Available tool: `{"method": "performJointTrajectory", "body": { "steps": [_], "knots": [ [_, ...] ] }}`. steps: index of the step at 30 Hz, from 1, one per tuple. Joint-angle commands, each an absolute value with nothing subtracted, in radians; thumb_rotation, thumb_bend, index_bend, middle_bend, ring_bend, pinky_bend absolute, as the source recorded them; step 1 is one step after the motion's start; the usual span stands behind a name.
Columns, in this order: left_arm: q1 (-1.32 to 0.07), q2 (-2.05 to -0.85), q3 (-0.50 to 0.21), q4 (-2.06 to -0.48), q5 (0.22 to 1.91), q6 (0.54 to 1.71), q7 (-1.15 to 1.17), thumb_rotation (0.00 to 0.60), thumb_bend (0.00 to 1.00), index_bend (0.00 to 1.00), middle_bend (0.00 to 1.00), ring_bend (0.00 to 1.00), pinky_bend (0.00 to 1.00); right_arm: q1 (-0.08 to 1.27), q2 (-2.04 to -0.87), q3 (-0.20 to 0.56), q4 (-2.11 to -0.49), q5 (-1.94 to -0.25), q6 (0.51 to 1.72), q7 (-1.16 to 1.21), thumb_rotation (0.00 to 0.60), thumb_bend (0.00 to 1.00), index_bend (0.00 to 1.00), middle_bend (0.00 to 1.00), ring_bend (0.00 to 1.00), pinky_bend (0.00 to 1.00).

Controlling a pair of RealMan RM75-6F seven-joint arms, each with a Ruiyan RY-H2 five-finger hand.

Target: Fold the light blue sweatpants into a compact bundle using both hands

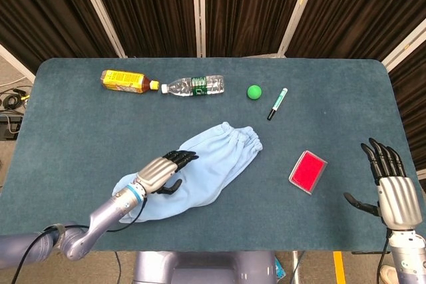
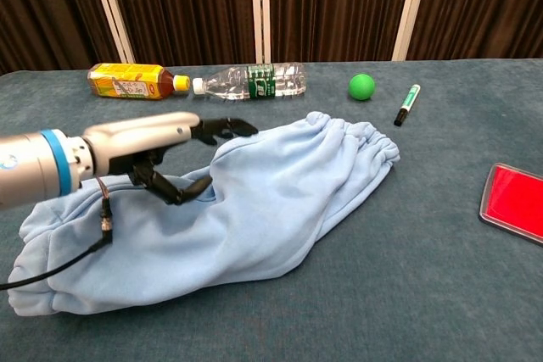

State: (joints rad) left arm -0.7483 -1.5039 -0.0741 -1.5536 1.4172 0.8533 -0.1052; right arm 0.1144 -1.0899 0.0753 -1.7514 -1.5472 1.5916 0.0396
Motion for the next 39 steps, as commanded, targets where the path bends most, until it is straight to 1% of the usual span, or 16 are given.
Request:
{"method": "performJointTrajectory", "body": {
  "steps": [1,5,10,13,14,16,21,24,27,31,34,36,39],
  "knots": [
    [-0.726,-1.457,-0.06,-1.574,1.504,0.923,-0.168,0.6,0.66,0.0,0.0,0.0,0.06,0.113,-1.089,0.076,-1.752,-1.549,1.592,0.04,0.6,0.0,0.03,0.0,0.0,0.0],
    [-0.708,-1.379,-0.019,-1.602,1.594,0.979,-0.223,0.6,0.66,0.0,0.0,0.0,0.06,0.11,-1.088,0.078,-1.755,-1.553,1.592,0.04,0.6,0.0,0.03,0.0,0.0,0.0],
    [-0.667,-1.286,0.078,-1.593,1.716,1.053,-0.282,0.6,0.64,0.0,0.0,0.0,0.06,0.107,-1.088,0.078,-1.763,-1.561,1.589,0.033,0.6,0.0,0.03,0.0,0.0,0.0],
    [-0.62,-1.242,0.158,-1.529,1.802,1.134,-0.314,0.6,0.6,0.0,0.0,0.0,0.06,0.105,-1.088,0.076,-1.766,-1.566,1.586,0.027,0.6,0.0,0.03,0.0,0.0,0.0],
    [-0.597,-1.232,0.186,-1.49,1.838,1.18,-0.334,0.6,0.59,0.0,0.0,0.0,0.06,0.105,-1.088,0.076,-1.767,-1.566,1.585,0.026,0.6,0.0,0.03,0.0,0.0,0.0],
    [-0.574,-1.232,0.213,-1.435,1.872,1.232,-0.368,0.6,0.58,0.0,0.0,0.0,0.06,0.104,-1.089,0.077,-1.768,-1.566,1.584,0.024,0.6,0.0,0.03,0.0,0.0,0.0],
    [-0.534,-1.244,0.247,-1.33,1.914,1.314,-0.416,0.6,0.58,0.0,0.0,0.0,0.06,0.103,-1.089,0.079,-1.77,-1.567,1.581,0.022,0.6,0.0,0.03,0.0,0.0,0.0],
    [-0.502,-1.259,0.267,-1.234,1.935,1.366,-0.434,0.6,0.58,0.0,0.0,0.0,0.06,0.102,-1.091,0.078,-1.773,-1.572,1.579,0.016,0.6,0.0,0.03,0.0,0.0,0.0],
    [-0.477,-1.293,0.279,-1.127,1.948,1.399,-0.447,0.6,0.57,0.03,0.0,0.0,0.06,0.101,-1.092,0.077,-1.775,-1.575,1.578,0.013,0.6,0.0,0.03,0.0,0.0,0.0],
    [-0.46,-1.335,0.286,-1.034,1.953,1.42,-0.473,0.6,0.5,0.05,0.0,0.0,0.06,0.099,-1.092,0.079,-1.775,-1.575,1.577,0.014,0.6,0.0,0.03,0.0,0.0,0.0],
    [-0.449,-1.384,0.283,-0.96,1.948,1.429,-0.502,0.6,0.48,0.05,0.0,0.0,0.06,0.099,-1.092,0.08,-1.775,-1.574,1.575,0.014,0.6,0.0,0.03,0.0,0.0,0.0],
    [-0.445,-1.412,0.276,-0.925,1.949,1.447,-0.511,0.6,0.47,0.04,0.0,0.0,0.06,0.099,-1.091,0.081,-1.775,-1.573,1.575,0.014,0.6,0.0,0.03,0.0,0.0,0.0],
    [-0.446,-1.445,0.271,-0.883,1.952,1.46,-0.517,0.6,0.42,0.01,0.0,0.0,0.04,0.098,-1.091,0.083,-1.775,-1.573,1.574,0.015,0.6,0.0,0.03,0.0,0.0,0.0]
  ]
}}
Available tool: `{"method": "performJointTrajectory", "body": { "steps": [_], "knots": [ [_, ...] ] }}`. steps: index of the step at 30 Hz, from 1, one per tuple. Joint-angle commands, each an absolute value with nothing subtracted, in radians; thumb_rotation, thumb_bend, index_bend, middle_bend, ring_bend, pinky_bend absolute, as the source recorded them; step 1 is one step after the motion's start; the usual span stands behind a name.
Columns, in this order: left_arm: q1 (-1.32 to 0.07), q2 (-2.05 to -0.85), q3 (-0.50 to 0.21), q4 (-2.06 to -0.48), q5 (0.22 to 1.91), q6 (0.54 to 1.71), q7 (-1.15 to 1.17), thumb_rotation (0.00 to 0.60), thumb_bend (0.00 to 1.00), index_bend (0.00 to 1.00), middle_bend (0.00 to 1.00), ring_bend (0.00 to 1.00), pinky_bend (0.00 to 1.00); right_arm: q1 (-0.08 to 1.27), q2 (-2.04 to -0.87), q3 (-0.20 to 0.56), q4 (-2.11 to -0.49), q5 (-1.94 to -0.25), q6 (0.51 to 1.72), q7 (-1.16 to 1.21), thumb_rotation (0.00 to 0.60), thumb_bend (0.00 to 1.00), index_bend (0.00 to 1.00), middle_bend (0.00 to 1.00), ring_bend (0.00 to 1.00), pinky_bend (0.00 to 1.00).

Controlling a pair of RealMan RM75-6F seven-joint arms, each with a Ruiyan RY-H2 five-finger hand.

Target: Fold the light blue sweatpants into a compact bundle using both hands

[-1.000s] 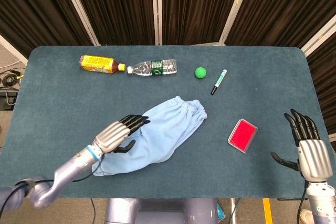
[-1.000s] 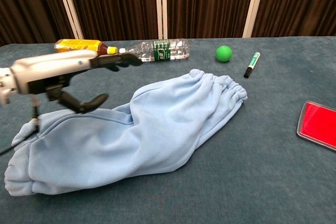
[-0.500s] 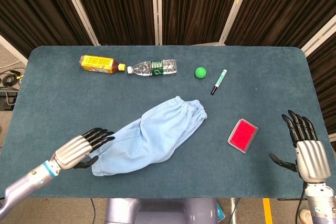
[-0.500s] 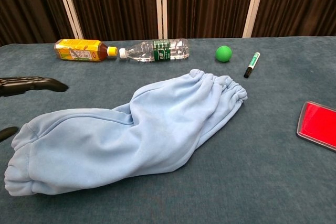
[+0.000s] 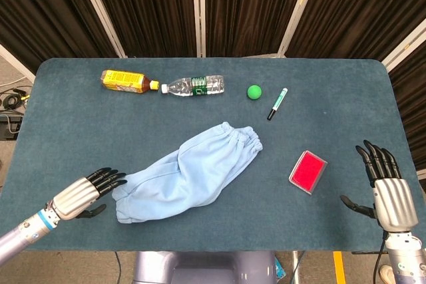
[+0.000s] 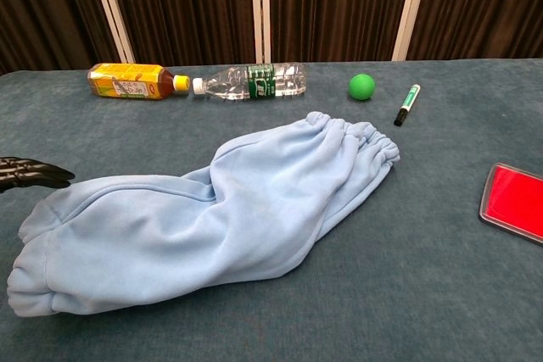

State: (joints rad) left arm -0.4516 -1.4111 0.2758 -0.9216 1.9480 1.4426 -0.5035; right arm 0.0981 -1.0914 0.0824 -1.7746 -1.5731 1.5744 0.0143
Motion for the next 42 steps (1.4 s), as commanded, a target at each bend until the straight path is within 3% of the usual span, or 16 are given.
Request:
{"method": "performJointTrajectory", "body": {
  "steps": [1,6,25,28,34,39,42],
  "knots": [
    [-0.448,-1.451,0.271,-0.875,1.953,1.46,-0.516,0.6,0.39,0.0,0.0,0.0,0.04,0.098,-1.091,0.083,-1.775,-1.573,1.574,0.015,0.6,0.0,0.03,0.0,0.0,0.0],
    [-0.461,-1.482,0.282,-0.839,1.967,1.429,-0.489,0.6,0.26,0.0,0.0,0.0,0.02,0.097,-1.092,0.085,-1.776,-1.572,1.573,0.019,0.6,0.0,0.03,0.0,0.0,0.0],
    [-0.491,-1.615,0.273,-0.767,1.941,1.353,-0.422,0.6,0.2,0.0,0.0,0.0,0.0,0.093,-1.087,0.092,-1.778,-1.571,1.572,0.033,0.6,0.0,0.03,0.0,0.0,0.0],
    [-0.499,-1.623,0.27,-0.772,1.936,1.347,-0.414,0.6,0.26,0.0,0.0,0.0,0.0,0.092,-1.086,0.094,-1.778,-1.571,1.573,0.036,0.6,0.0,0.03,0.0,0.0,0.0],
    [-0.514,-1.617,0.268,-0.807,1.927,1.335,-0.406,0.6,0.66,0.0,0.0,0.0,0.01,0.09,-1.081,0.094,-1.779,-1.574,1.575,0.042,0.6,0.0,0.03,0.0,0.0,0.0],
    [-0.518,-1.613,0.265,-0.822,1.917,1.331,-0.396,0.6,0.7,0.07,0.0,0.0,0.04,0.09,-1.08,0.094,-1.781,-1.575,1.574,0.044,0.6,0.0,0.04,0.0,0.0,0.0],
    [-0.516,-1.615,0.262,-0.825,1.909,1.334,-0.392,0.6,0.7,0.25,0.08,0.11,0.16,0.089,-1.08,0.095,-1.78,-1.575,1.575,0.045,0.6,0.0,0.04,0.0,0.0,0.0]
  ]
}}
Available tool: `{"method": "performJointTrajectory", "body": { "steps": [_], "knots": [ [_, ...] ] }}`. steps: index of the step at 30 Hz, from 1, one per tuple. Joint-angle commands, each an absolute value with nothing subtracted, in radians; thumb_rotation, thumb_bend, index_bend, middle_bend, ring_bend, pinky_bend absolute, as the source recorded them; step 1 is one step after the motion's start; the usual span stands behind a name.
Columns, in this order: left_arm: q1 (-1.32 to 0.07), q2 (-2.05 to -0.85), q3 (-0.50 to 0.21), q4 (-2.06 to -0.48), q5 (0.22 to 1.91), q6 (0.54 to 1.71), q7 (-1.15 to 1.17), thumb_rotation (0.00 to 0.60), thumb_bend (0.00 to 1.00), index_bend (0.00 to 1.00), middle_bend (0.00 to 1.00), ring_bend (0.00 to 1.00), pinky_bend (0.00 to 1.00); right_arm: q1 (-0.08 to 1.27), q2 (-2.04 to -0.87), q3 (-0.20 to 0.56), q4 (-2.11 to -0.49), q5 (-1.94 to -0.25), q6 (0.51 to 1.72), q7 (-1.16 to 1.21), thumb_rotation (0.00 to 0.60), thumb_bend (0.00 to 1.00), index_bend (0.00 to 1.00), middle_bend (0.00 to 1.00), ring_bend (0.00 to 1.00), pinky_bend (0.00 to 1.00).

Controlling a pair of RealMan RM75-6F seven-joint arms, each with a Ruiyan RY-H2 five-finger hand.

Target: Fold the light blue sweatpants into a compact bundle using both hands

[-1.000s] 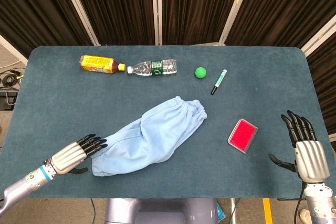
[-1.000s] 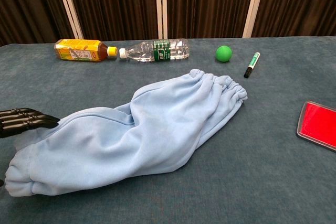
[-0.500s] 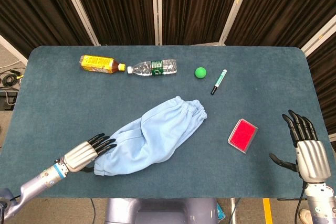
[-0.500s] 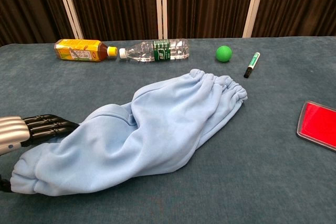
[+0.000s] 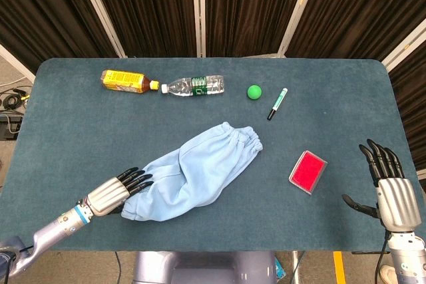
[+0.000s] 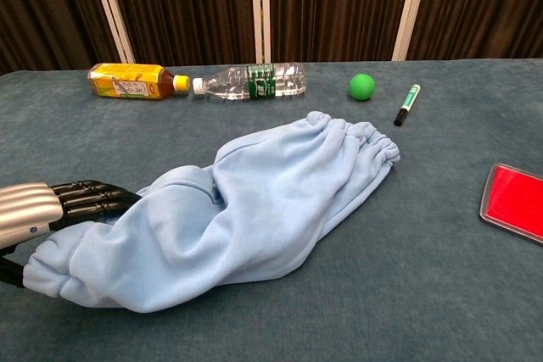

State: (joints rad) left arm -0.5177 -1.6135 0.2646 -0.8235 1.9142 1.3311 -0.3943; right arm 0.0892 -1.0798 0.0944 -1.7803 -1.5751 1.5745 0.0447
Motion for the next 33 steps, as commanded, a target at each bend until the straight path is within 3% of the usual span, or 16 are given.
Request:
{"method": "performJointTrajectory", "body": {
  "steps": [1,2,5,8,15,28,33],
  "knots": [
    [-0.514,-1.616,0.26,-0.825,1.907,1.338,-0.391,0.6,0.7,0.35,0.16,0.19,0.22,0.089,-1.08,0.095,-1.78,-1.575,1.575,0.045,0.6,0.0,0.04,0.0,0.0,0.0],
    [-0.511,-1.619,0.254,-0.823,1.904,1.351,-0.389,0.6,0.7,0.45,0.26,0.27,0.28,0.088,-1.08,0.095,-1.78,-1.576,1.576,0.045,0.6,0.0,0.04,0.0,0.0,0.0],
    [-0.506,-1.62,0.245,-0.814,1.905,1.389,-0.381,0.6,0.7,0.61,0.42,0.41,0.37,0.088,-1.08,0.095,-1.78,-1.577,1.576,0.045,0.6,0.0,0.04,0.0,0.0,0.0],
    [-0.498,-1.606,0.241,-0.81,1.913,1.443,-0.378,0.6,0.7,0.66,0.48,0.45,0.4,0.088,-1.08,0.094,-1.781,-1.578,1.575,0.045,0.6,0.0,0.04,0.0,0.0,0.0],
    [-0.477,-1.454,0.254,-0.875,1.951,1.608,-0.371,0.6,0.7,0.72,0.53,0.5,0.43,0.086,-1.08,0.094,-1.785,-1.58,1.576,0.041,0.6,0.0,0.04,0.0,0.0,0.0],
    [-0.446,-1.27,0.358,-0.963,2.0,1.562,-0.328,0.6,0.7,0.75,0.55,0.51,0.44,0.086,-1.085,0.091,-1.789,-1.585,1.572,0.027,0.6,0.0,0.04,0.0,0.0,0.0],
    [-0.444,-1.244,0.358,-0.991,1.997,1.563,-0.336,0.6,0.7,0.75,0.55,0.51,0.44,0.086,-1.084,0.093,-1.789,-1.582,1.571,0.029,0.6,0.0,0.04,0.0,0.0,0.0]
  ]
}}
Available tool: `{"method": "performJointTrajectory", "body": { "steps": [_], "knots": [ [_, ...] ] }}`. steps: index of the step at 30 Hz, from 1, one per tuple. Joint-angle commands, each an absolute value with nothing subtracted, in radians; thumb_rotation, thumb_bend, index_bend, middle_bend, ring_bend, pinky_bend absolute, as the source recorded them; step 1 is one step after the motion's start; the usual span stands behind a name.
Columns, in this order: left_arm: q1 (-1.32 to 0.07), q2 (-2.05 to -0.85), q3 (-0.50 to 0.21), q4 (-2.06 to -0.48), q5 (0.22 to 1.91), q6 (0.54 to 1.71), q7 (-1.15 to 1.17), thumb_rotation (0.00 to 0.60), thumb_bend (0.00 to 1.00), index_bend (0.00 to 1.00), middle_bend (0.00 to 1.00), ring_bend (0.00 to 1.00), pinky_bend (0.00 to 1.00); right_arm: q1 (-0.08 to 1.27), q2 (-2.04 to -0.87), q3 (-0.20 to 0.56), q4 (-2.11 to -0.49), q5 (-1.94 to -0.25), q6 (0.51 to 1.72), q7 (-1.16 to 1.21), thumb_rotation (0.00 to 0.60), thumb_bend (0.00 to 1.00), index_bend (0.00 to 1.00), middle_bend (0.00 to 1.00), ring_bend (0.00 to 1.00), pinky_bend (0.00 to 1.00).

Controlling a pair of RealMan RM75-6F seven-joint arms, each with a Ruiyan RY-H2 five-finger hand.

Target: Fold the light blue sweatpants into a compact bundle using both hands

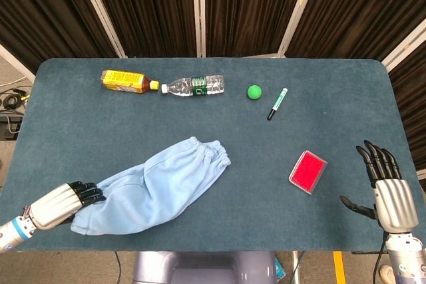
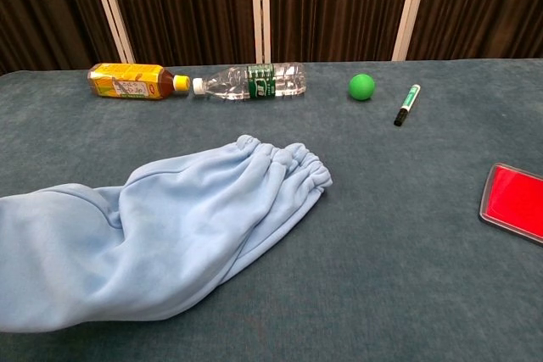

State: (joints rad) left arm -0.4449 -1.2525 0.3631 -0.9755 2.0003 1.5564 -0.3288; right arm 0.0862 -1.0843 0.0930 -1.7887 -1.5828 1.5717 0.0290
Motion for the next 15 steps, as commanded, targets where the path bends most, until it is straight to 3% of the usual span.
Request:
{"method": "performJointTrajectory", "body": {
  "steps": [1,5,9,12,15],
  "knots": [
    [-0.446,-1.241,0.35,-1.002,1.992,1.571,-0.343,0.6,0.7,0.75,0.55,0.51,0.44,0.087,-1.084,0.094,-1.789,-1.581,1.571,0.03,0.6,0.0,0.04,0.0,0.0,0.0],
    [-0.477,-1.226,0.301,-1.088,1.968,1.578,-0.366,0.6,0.7,0.75,0.55,0.51,0.44,0.087,-1.083,0.095,-1.79,-1.58,1.569,0.03,0.6,0.0,0.04,0.0,0.0,0.0],
    [-0.548,-1.169,0.27,-1.274,1.913,1.43,-0.333,0.6,0.7,0.75,0.55,0.51,0.44,0.088,-1.084,0.095,-1.789,-1.579,1.567,0.027,0.6,0.0,0.04,0.0,0.0,0.0],
    [-0.621,-1.135,0.209,-1.436,1.833,1.286,-0.271,0.6,0.7,0.75,0.55,0.51,0.44,0.088,-1.084,0.095,-1.789,-1.579,1.566,0.026,0.6,0.0,0.04,0.0,0.0,0.0],
    [-0.667,-1.139,0.152,-1.501,1.763,1.198,-0.228,0.6,0.7,0.75,0.55,0.51,0.44,0.089,-1.083,0.096,-1.786,-1.576,1.565,0.028,0.6,0.0,0.04,0.0,0.0,0.0]
  ]
}}
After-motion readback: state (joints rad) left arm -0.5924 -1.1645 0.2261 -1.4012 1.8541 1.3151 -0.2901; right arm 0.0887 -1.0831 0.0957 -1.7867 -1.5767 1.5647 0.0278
